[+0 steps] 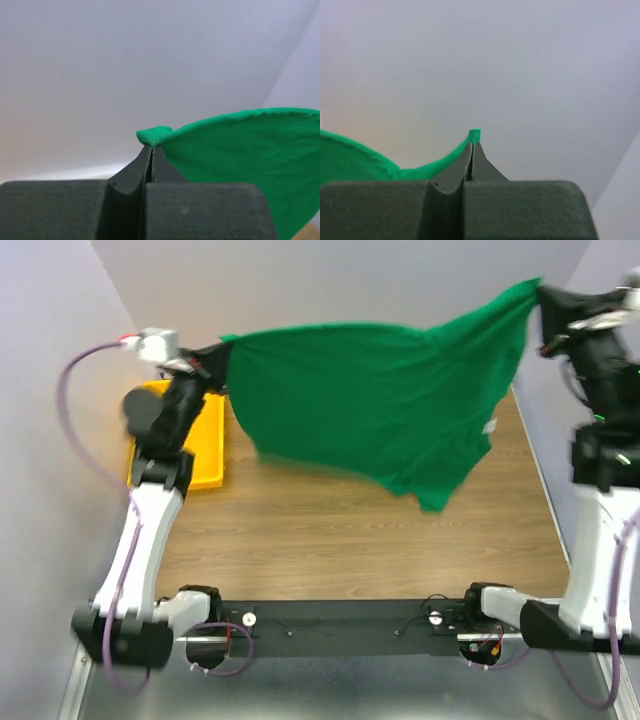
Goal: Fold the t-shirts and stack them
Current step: Flatten the tshirt out
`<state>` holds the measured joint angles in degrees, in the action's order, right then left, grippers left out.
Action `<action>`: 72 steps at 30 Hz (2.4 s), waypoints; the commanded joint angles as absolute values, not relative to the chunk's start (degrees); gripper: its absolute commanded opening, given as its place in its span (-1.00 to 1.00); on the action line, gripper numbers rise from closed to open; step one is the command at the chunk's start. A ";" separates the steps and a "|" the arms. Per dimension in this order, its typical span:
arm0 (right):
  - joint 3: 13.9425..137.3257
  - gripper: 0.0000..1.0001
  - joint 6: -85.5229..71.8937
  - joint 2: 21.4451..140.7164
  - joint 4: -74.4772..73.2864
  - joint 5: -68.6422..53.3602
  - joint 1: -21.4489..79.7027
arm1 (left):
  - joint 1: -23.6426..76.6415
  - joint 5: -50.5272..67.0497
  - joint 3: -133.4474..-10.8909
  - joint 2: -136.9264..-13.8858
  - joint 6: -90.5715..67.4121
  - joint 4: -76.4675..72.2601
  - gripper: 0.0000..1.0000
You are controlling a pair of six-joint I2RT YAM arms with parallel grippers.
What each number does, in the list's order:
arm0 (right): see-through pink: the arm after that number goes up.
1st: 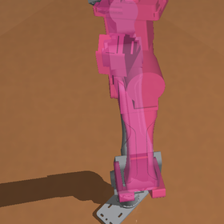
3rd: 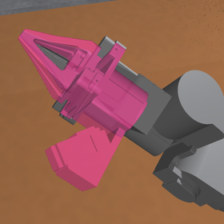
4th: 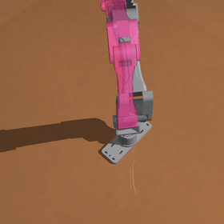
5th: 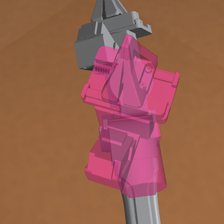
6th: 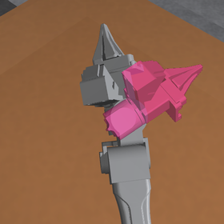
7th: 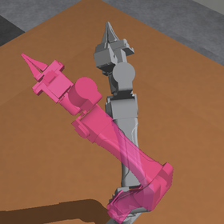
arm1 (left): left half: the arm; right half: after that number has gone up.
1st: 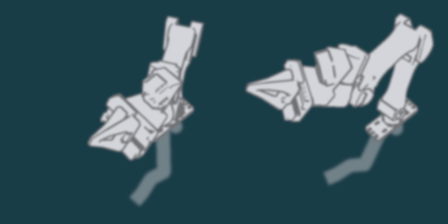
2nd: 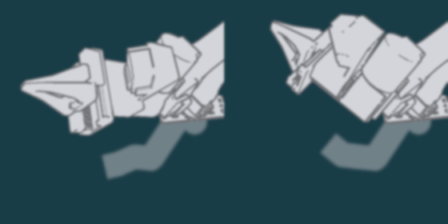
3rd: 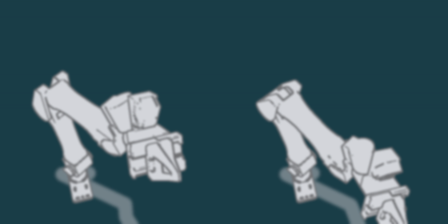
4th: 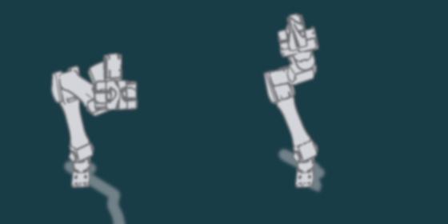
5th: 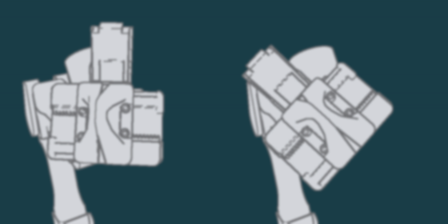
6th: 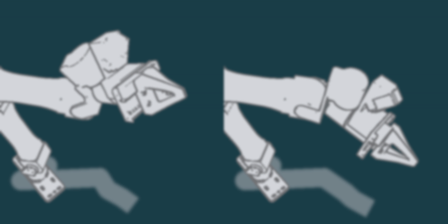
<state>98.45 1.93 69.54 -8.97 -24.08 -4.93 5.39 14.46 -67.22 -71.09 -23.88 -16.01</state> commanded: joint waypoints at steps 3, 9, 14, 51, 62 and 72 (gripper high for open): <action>125.12 -0.99 0.26 66.97 -23.90 -25.23 -5.10 | 5.71 16.44 -70.30 -47.39 -26.10 -19.43 -1.00; 142.55 -0.99 0.53 67.06 -25.40 -19.61 -5.10 | 5.71 12.57 -79.18 -41.31 -25.75 -15.21 -1.00; 136.96 -0.99 2.46 66.62 -25.23 -17.84 -5.10 | 5.71 10.11 -78.41 -42.80 -24.61 -14.24 -1.00; 71.72 -0.99 5.98 103.46 18.37 -11.78 -5.19 | 7.12 9.32 -93.60 -122.34 -22.06 -6.86 -1.00; 74.52 -0.99 4.31 102.12 18.63 -11.78 -5.10 | 7.03 8.96 -96.94 -123.04 -21.18 -5.89 -1.00; 84.10 -0.99 0.97 109.51 17.58 -12.92 -5.10 | 7.03 8.97 -94.76 -122.00 -19.60 -7.03 -1.00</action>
<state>81.23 2.96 107.35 16.84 -13.98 -4.93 7.14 10.68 -96.14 -123.15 -21.43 -6.46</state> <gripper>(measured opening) 0.005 0.008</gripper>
